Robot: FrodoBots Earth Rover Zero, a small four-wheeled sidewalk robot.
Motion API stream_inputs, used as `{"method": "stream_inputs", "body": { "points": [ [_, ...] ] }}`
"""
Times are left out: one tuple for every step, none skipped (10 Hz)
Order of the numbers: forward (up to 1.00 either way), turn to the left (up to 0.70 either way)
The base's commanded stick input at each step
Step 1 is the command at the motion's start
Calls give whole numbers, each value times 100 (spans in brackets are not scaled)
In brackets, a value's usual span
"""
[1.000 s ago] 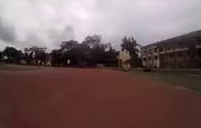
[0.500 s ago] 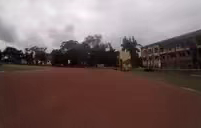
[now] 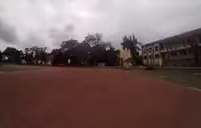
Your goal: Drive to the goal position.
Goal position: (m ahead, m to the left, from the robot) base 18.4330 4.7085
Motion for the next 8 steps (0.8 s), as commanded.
{"method": "stream_inputs", "body": {
  "points": [
    [50,0],
    [50,0],
    [50,0],
    [50,0],
    [50,0],
    [50,0],
    [50,0],
    [50,0]
  ]
}}
